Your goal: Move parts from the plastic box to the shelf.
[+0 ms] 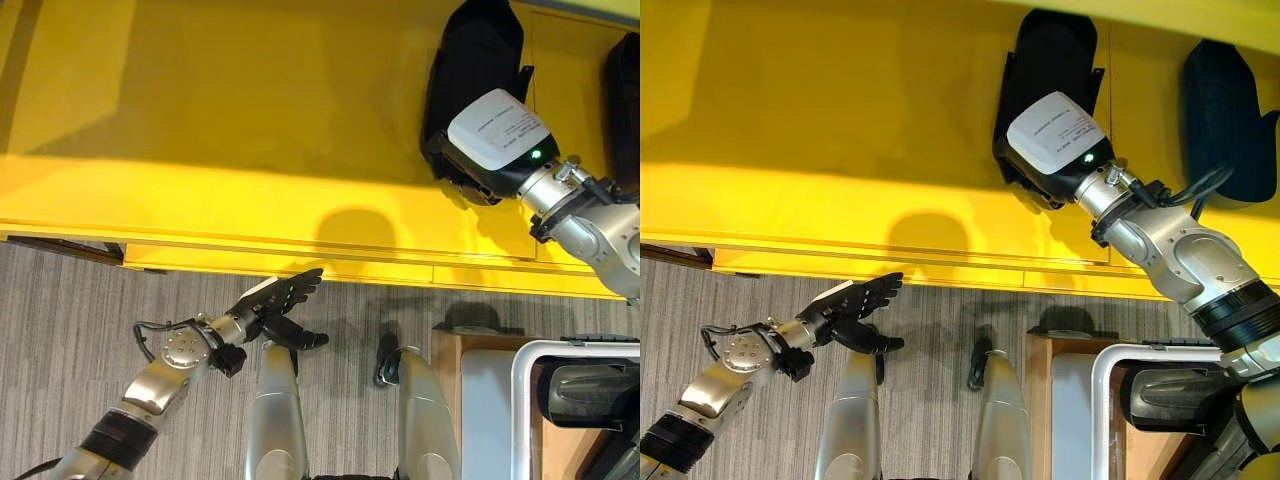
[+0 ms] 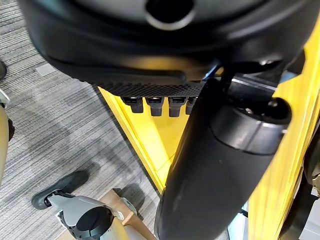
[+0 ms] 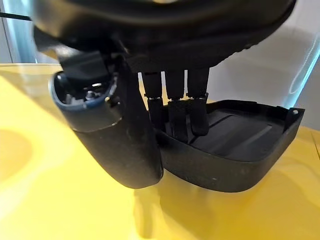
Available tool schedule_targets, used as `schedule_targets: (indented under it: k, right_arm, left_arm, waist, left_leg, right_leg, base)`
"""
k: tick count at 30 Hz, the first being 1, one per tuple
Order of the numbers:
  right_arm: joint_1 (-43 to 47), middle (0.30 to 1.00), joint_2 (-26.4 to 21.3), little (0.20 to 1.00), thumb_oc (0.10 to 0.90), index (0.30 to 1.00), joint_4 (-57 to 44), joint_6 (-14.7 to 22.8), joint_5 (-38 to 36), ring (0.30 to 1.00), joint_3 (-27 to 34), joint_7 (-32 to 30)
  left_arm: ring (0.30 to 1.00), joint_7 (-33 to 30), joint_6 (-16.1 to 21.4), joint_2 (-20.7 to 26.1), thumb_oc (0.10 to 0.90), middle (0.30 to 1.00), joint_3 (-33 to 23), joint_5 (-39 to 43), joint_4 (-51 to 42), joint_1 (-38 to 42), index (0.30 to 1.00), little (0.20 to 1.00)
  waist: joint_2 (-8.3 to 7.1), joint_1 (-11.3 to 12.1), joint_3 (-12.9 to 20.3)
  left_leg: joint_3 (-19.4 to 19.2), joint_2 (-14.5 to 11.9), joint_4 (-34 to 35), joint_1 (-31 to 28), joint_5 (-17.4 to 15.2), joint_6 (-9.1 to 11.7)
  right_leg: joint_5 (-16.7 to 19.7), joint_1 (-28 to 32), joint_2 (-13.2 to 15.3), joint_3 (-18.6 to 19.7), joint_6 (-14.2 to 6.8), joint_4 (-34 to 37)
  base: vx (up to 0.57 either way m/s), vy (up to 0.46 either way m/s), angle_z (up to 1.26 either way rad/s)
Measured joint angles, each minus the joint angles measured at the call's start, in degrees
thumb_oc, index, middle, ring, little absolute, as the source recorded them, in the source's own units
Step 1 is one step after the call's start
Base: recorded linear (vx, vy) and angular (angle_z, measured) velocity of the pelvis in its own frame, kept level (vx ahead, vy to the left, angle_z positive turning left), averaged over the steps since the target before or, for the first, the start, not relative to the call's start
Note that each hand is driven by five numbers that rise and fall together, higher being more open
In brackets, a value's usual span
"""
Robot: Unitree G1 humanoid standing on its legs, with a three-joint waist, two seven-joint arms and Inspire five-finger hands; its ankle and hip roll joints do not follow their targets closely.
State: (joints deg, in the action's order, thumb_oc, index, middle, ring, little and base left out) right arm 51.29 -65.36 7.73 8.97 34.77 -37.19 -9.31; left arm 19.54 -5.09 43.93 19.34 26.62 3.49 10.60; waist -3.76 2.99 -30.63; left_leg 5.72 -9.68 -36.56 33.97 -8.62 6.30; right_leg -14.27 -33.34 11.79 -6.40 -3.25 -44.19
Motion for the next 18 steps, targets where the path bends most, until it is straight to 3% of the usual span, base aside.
schedule_targets:
  k: [18]
  right_arm:
    - [2.3, 0.300, -2.8, 0.300, 0.400, 0.300, -1.2, 6.0, 1.1, 0.300, -1.7, 2.3]
  left_arm:
    - [1.000, 0.4, 0.1, 0.0, 0.900, 1.000, -1.3, 0.0, 0.0, -0.5, 1.000, 1.000]
  waist:
    - [0.02, 0.2, 0.0]
  left_leg:
    - [-0.5, 0.0, -0.1, -0.1, -0.2, 0.0]
  right_leg:
    - [0.4, -0.1, -0.1, 0.5, -0.4, 0.2]
  base:
    - [0.00, 0.001, -0.01]
